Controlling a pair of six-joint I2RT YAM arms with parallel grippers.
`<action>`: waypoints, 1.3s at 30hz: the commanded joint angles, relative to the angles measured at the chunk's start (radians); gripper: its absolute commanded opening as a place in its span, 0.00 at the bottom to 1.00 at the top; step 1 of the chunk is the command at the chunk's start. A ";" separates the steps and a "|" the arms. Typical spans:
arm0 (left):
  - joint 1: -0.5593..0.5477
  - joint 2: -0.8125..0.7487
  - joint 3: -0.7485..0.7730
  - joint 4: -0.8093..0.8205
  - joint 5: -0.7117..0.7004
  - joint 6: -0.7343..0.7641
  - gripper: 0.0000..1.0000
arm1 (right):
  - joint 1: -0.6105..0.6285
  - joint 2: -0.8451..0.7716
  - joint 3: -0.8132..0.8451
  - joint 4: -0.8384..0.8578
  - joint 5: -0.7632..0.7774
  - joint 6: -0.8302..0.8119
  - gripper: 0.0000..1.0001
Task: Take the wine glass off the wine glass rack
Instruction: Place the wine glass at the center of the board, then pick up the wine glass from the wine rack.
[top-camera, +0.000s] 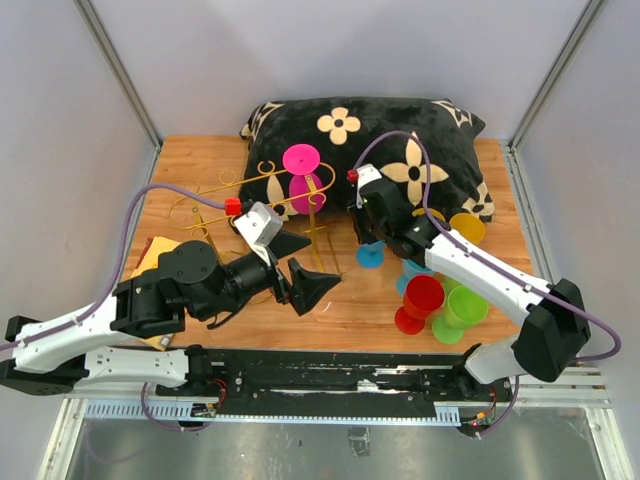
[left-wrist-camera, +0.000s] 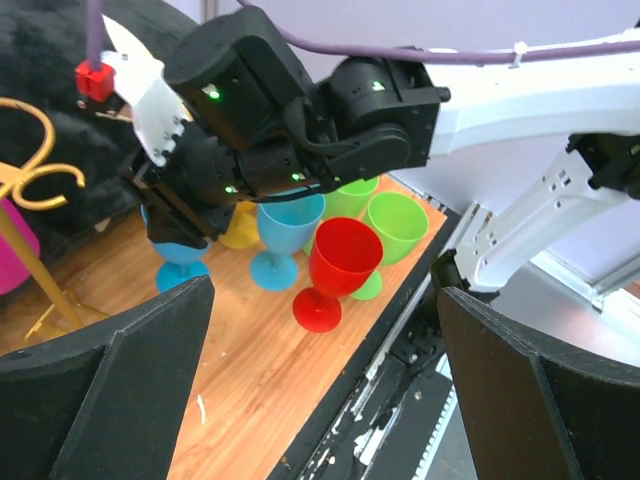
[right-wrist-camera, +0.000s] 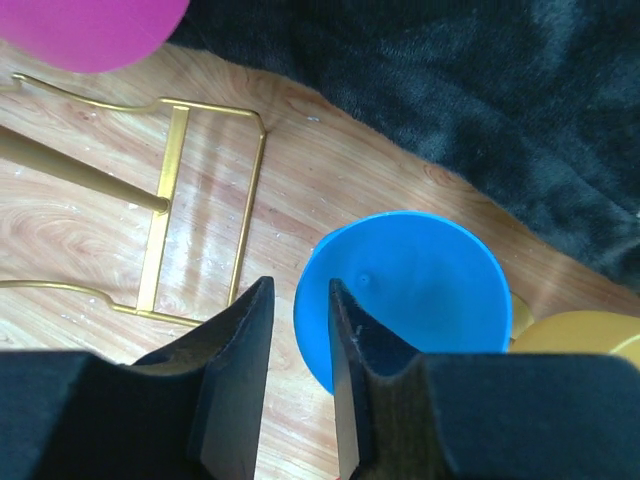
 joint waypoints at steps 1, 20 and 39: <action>0.005 0.025 0.093 -0.071 -0.071 0.022 1.00 | -0.001 -0.087 0.040 -0.021 -0.018 -0.002 0.32; 0.521 0.184 0.345 -0.219 0.182 0.068 1.00 | 0.000 -0.485 -0.091 -0.009 -0.262 0.151 0.72; 0.901 0.352 0.430 -0.108 0.710 -0.003 1.00 | -0.001 -0.806 -0.219 0.018 -0.404 0.210 0.87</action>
